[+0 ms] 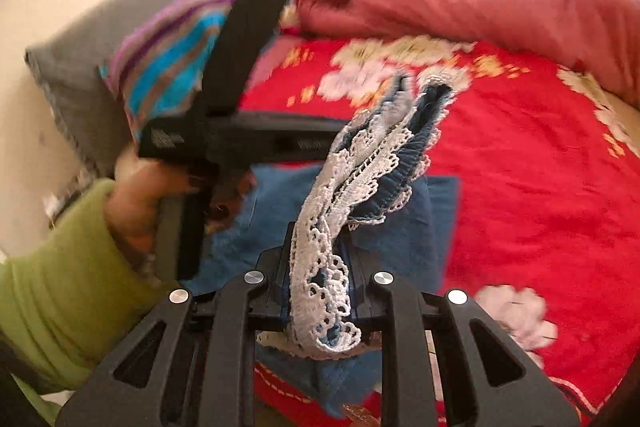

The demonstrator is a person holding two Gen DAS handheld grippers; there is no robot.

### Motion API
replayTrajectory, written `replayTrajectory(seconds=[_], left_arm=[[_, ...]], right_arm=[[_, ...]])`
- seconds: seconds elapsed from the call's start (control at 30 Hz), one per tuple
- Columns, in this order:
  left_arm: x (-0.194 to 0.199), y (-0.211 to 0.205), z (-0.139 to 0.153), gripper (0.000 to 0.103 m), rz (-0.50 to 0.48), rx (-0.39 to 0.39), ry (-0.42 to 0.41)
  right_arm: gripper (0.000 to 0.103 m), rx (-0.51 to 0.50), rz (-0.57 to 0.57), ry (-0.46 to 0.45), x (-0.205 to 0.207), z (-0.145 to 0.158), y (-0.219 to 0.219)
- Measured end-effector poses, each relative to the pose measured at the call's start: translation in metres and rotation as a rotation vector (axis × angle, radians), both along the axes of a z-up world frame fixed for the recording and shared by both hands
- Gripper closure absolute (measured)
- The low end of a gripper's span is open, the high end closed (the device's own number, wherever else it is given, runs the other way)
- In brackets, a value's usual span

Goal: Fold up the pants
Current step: 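Lift the held edges and fold them over onto the pants, then open both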

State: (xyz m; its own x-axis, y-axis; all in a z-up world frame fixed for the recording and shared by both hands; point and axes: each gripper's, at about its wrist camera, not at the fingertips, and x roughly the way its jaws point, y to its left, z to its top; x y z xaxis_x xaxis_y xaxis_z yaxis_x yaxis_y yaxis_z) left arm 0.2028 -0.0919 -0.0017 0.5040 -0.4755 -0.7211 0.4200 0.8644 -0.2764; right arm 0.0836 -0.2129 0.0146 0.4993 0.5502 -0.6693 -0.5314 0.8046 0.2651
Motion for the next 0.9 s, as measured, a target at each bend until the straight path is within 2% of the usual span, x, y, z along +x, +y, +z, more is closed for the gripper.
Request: replayTrajectory(seconds=[0.13, 0.23, 0.33, 0.47, 0.53, 0.63, 0.7, 0.8, 0.9], left_arm=[[-0.008, 0.068, -0.019, 0.073, 0.135, -0.142, 0.067], [-0.003, 0.107, -0.025, 0.072, 0.247, -0.231, 0.133], [-0.001, 0.132, -0.025, 0.067, 0.309, -0.316, 0.165], [-0.002, 0.137, -0.023, 0.063, 0.315, -0.326, 0.168], [-0.004, 0.134, -0.024, 0.06, 0.295, -0.334, 0.176], [-0.004, 0.127, -0.028, 0.055, 0.263, -0.333, 0.191], [-0.004, 0.122, -0.03, 0.054, 0.248, -0.322, 0.198], [-0.003, 0.111, -0.036, 0.054, 0.222, -0.302, 0.216], [-0.002, 0.099, -0.043, 0.052, 0.198, -0.28, 0.238]], right_arm=[[0.085, -0.091, 0.05, 0.038, 0.0, -0.018, 0.037], [0.082, -0.146, 0.088, 0.023, -0.006, -0.021, 0.061], [0.079, -0.162, 0.121, 0.021, -0.008, -0.024, 0.082], [0.058, -0.175, 0.214, 0.028, -0.023, -0.031, 0.11], [0.056, -0.16, 0.266, 0.025, -0.031, -0.03, 0.119], [0.049, -0.132, 0.303, -0.003, -0.042, -0.019, 0.116], [0.044, -0.112, 0.289, -0.027, -0.048, -0.008, 0.103], [0.042, -0.119, 0.217, -0.054, -0.046, 0.0, 0.075], [0.042, -0.165, 0.13, -0.036, -0.035, -0.01, 0.047]])
